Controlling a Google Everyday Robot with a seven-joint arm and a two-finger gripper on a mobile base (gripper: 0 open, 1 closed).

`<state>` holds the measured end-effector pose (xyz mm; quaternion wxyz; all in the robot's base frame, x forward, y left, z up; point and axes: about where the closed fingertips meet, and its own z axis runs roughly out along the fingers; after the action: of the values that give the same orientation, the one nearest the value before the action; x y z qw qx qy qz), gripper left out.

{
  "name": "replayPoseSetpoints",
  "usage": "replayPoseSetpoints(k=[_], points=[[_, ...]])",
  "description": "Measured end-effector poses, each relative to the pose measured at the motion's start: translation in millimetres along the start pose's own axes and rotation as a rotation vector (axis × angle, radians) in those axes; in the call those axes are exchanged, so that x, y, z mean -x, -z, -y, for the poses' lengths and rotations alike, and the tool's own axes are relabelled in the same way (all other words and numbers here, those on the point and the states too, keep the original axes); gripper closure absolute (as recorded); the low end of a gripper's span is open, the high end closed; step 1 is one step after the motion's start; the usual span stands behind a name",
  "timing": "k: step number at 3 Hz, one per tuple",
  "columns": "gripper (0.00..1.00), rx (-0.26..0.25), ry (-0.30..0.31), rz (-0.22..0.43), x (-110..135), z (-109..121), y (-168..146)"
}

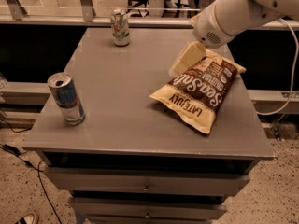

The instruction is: Pick 7up can

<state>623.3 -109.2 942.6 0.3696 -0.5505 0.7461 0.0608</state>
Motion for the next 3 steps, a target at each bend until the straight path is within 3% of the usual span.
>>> replayPoseSetpoints(k=[1, 2, 3], points=[[0.0, -0.086, -0.145, 0.154, 10.7, 58.4, -53.5], [0.0, -0.127, -0.194, 0.223, 28.9, 103.3, -93.5], [0.0, -0.123, -0.228, 0.305, 66.4, 137.8, -141.1]])
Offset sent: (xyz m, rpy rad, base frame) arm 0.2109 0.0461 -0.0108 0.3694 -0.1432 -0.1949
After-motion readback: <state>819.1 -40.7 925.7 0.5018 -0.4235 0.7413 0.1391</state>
